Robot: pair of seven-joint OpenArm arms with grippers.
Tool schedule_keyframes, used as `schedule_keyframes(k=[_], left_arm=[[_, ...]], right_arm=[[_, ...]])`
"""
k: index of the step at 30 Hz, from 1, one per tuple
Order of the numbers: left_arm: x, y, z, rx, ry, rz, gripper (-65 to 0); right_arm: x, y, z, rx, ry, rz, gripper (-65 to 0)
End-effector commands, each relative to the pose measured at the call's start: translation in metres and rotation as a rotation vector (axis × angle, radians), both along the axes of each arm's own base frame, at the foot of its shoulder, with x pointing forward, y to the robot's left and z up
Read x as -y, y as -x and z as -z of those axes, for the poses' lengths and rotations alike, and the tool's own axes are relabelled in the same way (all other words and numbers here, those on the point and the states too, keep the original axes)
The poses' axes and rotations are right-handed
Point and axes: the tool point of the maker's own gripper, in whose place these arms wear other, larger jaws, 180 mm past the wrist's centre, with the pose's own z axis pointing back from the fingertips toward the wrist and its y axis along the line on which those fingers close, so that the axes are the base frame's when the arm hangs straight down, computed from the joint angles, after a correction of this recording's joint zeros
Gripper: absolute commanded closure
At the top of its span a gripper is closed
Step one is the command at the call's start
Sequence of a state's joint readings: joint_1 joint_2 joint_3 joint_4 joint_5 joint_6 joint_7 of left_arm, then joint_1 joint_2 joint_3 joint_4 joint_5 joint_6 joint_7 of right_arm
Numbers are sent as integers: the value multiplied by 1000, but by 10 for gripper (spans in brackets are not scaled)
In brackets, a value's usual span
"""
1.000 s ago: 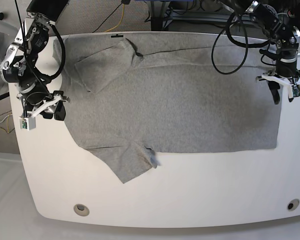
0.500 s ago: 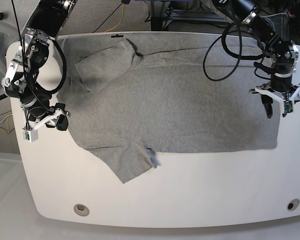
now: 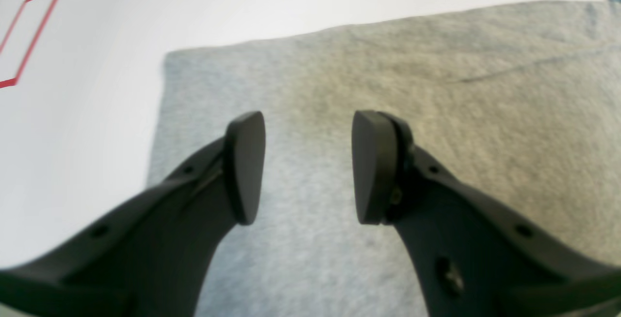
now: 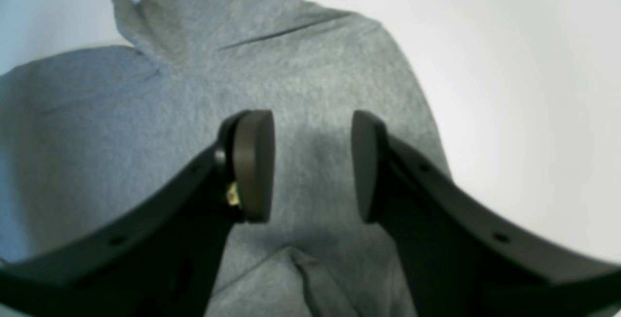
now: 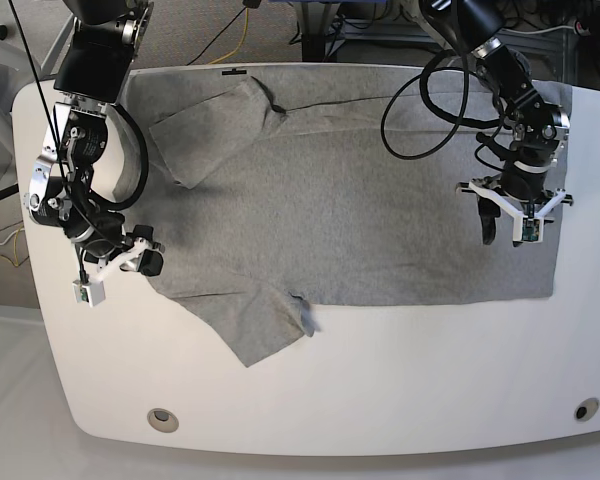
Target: Fold the T-shirt properly
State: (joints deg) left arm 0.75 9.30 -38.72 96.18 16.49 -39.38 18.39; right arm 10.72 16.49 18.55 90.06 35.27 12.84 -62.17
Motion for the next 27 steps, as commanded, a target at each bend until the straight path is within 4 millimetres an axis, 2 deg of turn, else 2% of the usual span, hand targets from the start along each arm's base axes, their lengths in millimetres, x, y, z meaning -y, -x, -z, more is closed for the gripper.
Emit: schedule_keyframes(k=[1,15,24,27], left_arm=[[1,-11,-13,63,13,-4,-275],[0,-10,-10,55,15,-9,-275],[1,-9,-8,50,18,-5,-275],[1,-9,-8,50,18,-5,-275]], right_arm=[[7,-17,-17,55,-5,12,-257],[18,-17,-3,14,132,3,-257],[17,-15,-2,11,138,-7,-257],[17,-9,5,-5,138,-8,-257]])
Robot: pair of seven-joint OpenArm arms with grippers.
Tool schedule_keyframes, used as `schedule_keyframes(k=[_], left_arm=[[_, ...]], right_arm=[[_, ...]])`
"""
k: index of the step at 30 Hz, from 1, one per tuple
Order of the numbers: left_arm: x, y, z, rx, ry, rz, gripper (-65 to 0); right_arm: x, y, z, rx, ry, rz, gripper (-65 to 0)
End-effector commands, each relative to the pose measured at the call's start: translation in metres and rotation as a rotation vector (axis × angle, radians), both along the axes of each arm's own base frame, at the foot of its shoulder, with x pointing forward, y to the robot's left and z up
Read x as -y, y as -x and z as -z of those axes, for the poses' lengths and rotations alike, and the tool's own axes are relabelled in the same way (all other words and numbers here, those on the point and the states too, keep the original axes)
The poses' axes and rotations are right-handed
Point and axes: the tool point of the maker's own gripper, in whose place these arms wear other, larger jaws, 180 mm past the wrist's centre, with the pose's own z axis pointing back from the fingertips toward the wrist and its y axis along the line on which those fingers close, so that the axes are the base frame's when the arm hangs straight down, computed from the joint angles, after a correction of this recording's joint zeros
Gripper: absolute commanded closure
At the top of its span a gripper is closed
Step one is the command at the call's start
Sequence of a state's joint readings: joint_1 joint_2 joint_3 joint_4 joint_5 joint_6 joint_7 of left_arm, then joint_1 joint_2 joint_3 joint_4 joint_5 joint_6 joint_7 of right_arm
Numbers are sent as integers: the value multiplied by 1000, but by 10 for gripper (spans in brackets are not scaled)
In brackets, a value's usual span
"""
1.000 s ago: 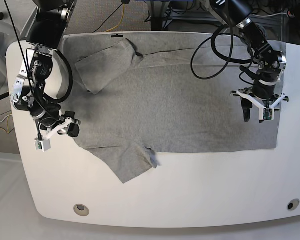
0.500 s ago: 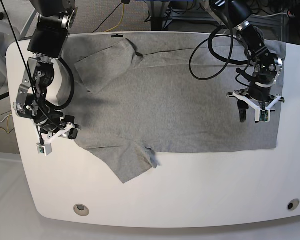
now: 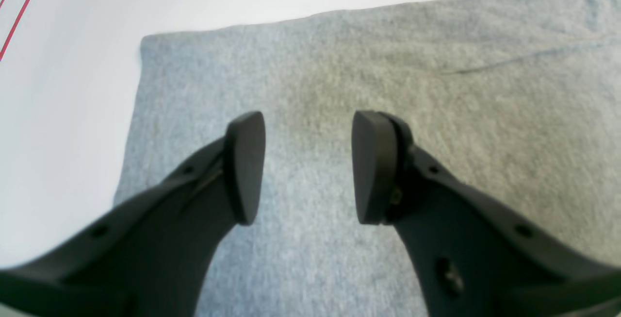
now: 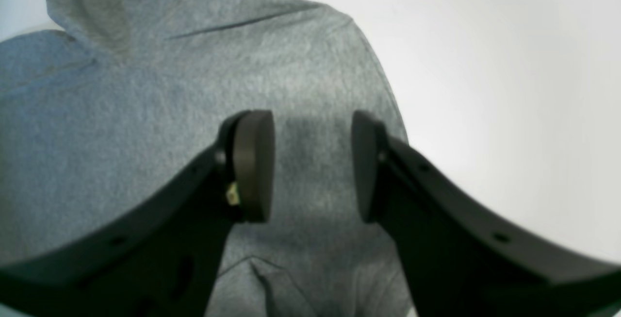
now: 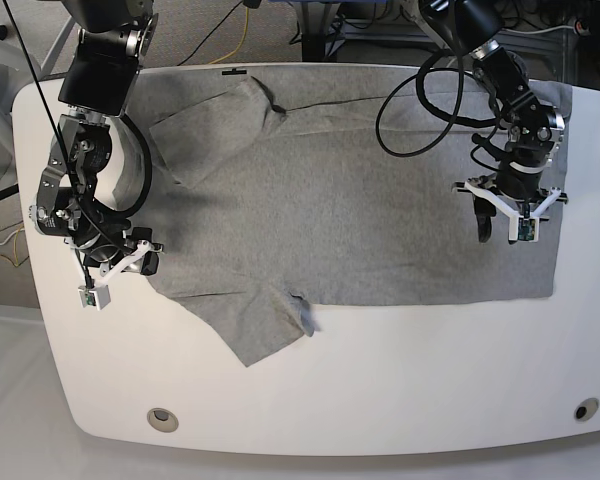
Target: Fold the T-shirt properly
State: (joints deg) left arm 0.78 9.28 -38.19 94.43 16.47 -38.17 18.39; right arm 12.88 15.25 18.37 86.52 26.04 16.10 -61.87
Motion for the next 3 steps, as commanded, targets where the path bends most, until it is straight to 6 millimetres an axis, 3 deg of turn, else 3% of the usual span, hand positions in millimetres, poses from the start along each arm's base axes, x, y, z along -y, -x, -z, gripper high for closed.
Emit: schedule_keyframes(k=[1,3], left_arm=[[-1,-9,-18,69,1,3,-275],[-1,-9,-17,68,1,3,-275]], right_arm=[[6,-4,-11,39,14,1,-257],[7,-3,-9,35,14,2,-257]])
